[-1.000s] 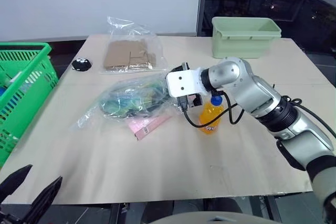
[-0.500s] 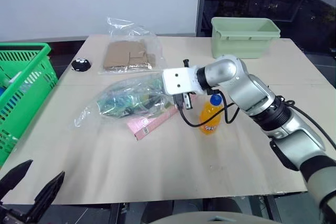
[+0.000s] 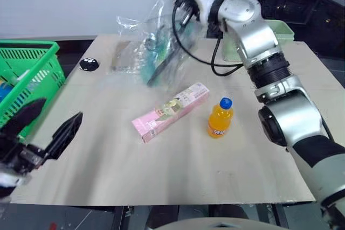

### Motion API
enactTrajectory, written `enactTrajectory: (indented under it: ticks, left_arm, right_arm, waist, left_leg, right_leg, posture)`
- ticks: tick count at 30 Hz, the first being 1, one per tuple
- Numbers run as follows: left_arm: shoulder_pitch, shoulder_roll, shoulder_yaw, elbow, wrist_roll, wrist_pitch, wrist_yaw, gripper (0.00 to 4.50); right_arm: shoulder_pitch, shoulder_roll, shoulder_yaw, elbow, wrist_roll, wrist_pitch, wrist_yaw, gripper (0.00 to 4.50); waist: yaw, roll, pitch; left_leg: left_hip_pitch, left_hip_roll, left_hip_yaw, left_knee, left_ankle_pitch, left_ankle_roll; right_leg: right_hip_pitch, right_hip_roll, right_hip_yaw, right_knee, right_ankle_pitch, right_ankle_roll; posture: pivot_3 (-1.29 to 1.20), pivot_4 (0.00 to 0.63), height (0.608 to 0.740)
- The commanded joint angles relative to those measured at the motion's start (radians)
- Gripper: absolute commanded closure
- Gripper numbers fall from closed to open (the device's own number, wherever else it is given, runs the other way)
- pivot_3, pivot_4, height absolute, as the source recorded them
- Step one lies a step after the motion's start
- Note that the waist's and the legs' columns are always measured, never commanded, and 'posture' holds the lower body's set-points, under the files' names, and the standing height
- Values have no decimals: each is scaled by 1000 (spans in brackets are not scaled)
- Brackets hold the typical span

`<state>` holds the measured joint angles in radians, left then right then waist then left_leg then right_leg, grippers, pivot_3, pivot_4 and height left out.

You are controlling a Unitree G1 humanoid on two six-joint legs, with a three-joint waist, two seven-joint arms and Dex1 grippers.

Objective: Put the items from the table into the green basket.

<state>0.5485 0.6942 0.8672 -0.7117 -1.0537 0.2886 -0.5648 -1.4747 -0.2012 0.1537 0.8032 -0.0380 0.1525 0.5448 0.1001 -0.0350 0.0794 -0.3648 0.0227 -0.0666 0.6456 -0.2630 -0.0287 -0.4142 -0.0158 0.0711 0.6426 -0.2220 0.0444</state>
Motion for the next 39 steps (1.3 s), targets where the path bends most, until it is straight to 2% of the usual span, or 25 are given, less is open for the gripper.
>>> enactTrajectory:
  ticks: [1,3,6,10,12,14,23,27,32,33,35,38,39]
  left_arm:
    - [-92,59,-76,-5,-18,52,33,0]
    - [-176,94,-144,37,-8,82,27,0]
    - [-362,145,-276,167,21,139,20,0]
    - [-660,185,-476,409,124,175,-100,0]
    - [-767,183,-539,508,164,176,-162,0]
    - [-861,173,-595,599,204,172,-223,0]
    - [-1144,87,-726,908,361,128,-443,0]
    - [-1204,64,-756,978,418,105,-519,0]
    - [-1231,38,-763,1011,462,92,-573,0]
    - [-1234,33,-764,1018,473,87,-579,0]
    - [-1240,25,-762,1032,489,81,-589,0]
    - [-1244,18,-757,1038,502,81,-599,0]
    - [-1241,17,-754,1036,505,80,-603,0]
  right_arm:
    - [-72,-72,-56,54,-15,-81,-50,4471]
    - [-81,-114,-61,93,-27,-98,-62,4471]
    - [-80,-184,-54,134,-55,-139,-67,4471]
    - [-62,-281,-65,152,-80,-153,-84,4471]
    - [-50,-318,-79,143,-79,-140,-92,4471]
    - [-31,-358,-91,118,-79,-120,-97,4471]
    - [165,-575,-136,-64,-100,32,-87,4471]
    - [263,-657,-152,-141,-111,100,-79,4471]
    - [330,-722,-156,-219,-111,146,-27,4471]
    - [341,-734,-154,-233,-109,150,-7,3894]
    - [358,-749,-158,-257,-93,173,33,3177]
    - [380,-756,-182,-325,-35,253,117,1656]
    - [389,-760,-194,-352,-11,281,147,1428]
  waist:
    - [-6,-2,-1]
    - [-11,-3,-2]
    - [-12,4,1]
    - [-37,7,2]
    - [-58,7,2]
    - [-103,7,2]
    - [-187,8,2]
    - [-214,10,0]
    - [-255,19,-1]
    - [-260,20,-1]
    - [-273,21,-2]
    - [-289,21,-2]
    - [-293,21,-2]
  left_leg:
    - [0,0,0,-1,0,0]
    - [1,0,0,-4,0,0]
    - [1,0,0,-6,0,0]
    - [1,0,-1,-7,0,0]
    - [0,0,0,-8,0,0]
    - [0,-1,1,-8,0,0]
    - [-4,-1,2,-9,1,-1]
    - [-4,-1,2,-9,0,0]
    - [-3,-1,3,-8,0,1]
    - [-3,-1,3,-7,0,1]
    - [-1,-2,4,-7,0,1]
    - [1,-2,4,-5,0,1]
    - [1,-2,4,-5,0,1]
  right_leg:
    - [0,0,0,0,0,0]
    - [0,0,0,0,0,0]
    - [0,0,0,-1,0,0]
    - [-1,1,0,0,3,3]
    - [-1,1,1,-1,3,4]
    - [-2,0,2,-1,3,4]
    - [-8,-2,3,0,3,5]
    - [-8,-2,3,2,3,5]
    - [-8,-2,5,4,3,5]
    - [-8,-1,5,5,3,5]
    - [-7,-1,6,6,3,5]
    - [-6,-1,7,8,3,5]
    - [-5,-1,7,9,3,5]
  posture:
    - [245,0,740]
    - [202,0,740]
    - [158,0,740]
    - [102,0,740]
    - [51,0,740]
    - [22,0,740]
    - [-38,0,740]
    - [-62,0,740]
    - [-100,0,740]
    - [-102,0,740]
    - [-109,0,740]
    - [-110,0,740]
    - [-109,0,740]
